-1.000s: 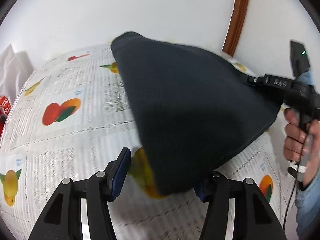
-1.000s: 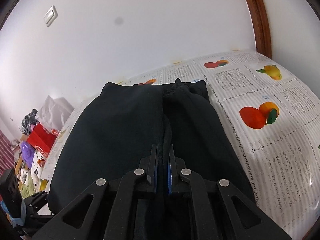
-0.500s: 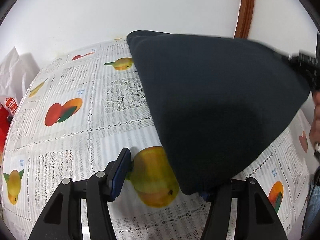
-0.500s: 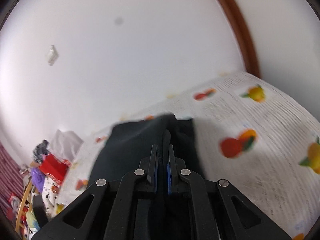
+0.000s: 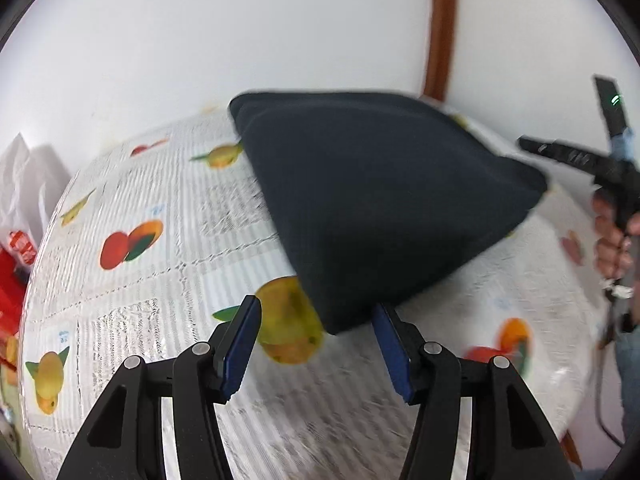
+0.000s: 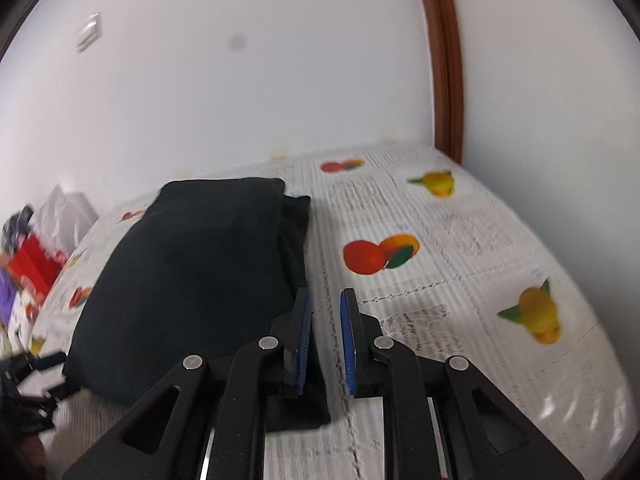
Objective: Fold small clothes
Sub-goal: 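Open the right tool to release the folded sweatshirt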
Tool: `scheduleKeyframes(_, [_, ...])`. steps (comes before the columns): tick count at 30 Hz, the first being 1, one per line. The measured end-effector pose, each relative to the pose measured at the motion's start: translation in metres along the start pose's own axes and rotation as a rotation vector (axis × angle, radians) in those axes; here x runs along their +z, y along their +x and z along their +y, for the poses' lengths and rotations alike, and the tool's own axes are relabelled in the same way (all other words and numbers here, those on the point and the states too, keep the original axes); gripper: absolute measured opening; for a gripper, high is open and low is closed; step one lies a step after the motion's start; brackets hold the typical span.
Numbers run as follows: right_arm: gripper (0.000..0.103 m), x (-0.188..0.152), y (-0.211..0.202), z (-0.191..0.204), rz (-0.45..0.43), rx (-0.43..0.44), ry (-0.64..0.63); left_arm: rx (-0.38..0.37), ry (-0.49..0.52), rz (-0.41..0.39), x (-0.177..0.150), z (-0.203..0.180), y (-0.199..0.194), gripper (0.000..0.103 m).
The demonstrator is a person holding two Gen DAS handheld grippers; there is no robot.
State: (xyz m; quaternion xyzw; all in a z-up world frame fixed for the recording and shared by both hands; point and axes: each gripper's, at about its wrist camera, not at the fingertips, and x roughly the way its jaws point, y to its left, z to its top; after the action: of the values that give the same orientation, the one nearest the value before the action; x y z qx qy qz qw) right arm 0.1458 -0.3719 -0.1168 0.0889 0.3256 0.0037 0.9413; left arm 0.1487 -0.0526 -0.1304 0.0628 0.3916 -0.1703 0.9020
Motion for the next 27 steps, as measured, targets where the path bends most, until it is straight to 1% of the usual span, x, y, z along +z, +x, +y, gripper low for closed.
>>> scheduleKeyframes(3, [0.015,-0.012,-0.008,0.004,0.01,0.041,-0.017,-0.032,-0.025,-0.023,0.011,0.001,-0.008,0.055])
scheduleKeyframes(5, [0.016,-0.02,-0.006,0.005,0.032,0.049,-0.029,-0.018,-0.035,-0.025,0.02,0.004,-0.002,0.055])
scheduleKeyframes(7, [0.016,-0.033,0.002,0.004,0.085,0.004,-0.046,0.0,-0.051,-0.007,0.027,0.01,0.013,0.055])
scheduleKeyframes(9, [0.016,-0.039,0.003,0.001,0.117,0.004,-0.045,-0.009,-0.076,0.035,0.028,0.017,0.029,0.055])
scheduleKeyframes(11, [0.017,-0.036,-0.002,0.002,0.119,0.001,-0.053,-0.023,-0.084,0.072,0.021,0.017,0.039,0.056])
scheduleKeyframes(12, [0.017,-0.031,-0.007,0.003,0.108,0.001,-0.061,-0.023,-0.08,0.106,0.018,0.016,0.048,0.057])
scheduleKeyframes(13, [0.019,-0.026,-0.01,0.005,0.095,0.006,-0.061,-0.026,-0.081,0.116,0.016,0.015,0.051,0.057])
scheduleKeyframes(15, [0.027,-0.014,-0.011,0.009,0.072,0.031,-0.061,-0.029,-0.086,0.106,0.015,0.013,0.048,0.057])
scheduleKeyframes(16, [0.035,-0.008,-0.009,0.011,0.064,0.037,-0.056,-0.036,-0.088,0.098,0.015,0.013,0.044,0.057])
scheduleKeyframes(17, [0.039,-0.004,-0.005,0.012,0.061,0.044,-0.046,-0.039,-0.089,0.089,0.016,0.014,0.041,0.057])
scheduleKeyframes(21, [0.039,0.011,0.028,0.009,0.081,0.096,0.036,-0.009,-0.083,0.055,0.023,0.017,0.031,0.057])
scheduleKeyframes(22, [0.038,0.013,0.035,0.01,0.088,0.103,0.049,-0.008,-0.09,0.049,0.026,0.02,0.032,0.057])
scheduleKeyframes(23, [0.032,0.014,0.043,0.011,0.097,0.111,0.06,-0.009,-0.097,0.049,0.028,0.022,0.033,0.057])
scheduleKeyframes(24, [0.024,0.014,0.051,0.011,0.108,0.113,0.073,-0.013,-0.106,0.051,0.03,0.025,0.036,0.057])
scheduleKeyframes(25, [0.003,0.014,0.056,0.013,0.119,0.114,0.082,-0.023,-0.117,0.055,0.031,0.027,0.041,0.057])
scheduleKeyframes(26, [0.003,0.012,0.061,0.012,0.126,0.126,0.093,-0.029,-0.122,0.057,0.032,0.028,0.043,0.057])
scheduleKeyframes(27, [0.003,0.011,0.061,0.01,0.11,0.134,0.105,-0.034,-0.121,0.06,0.033,0.029,0.045,0.057])
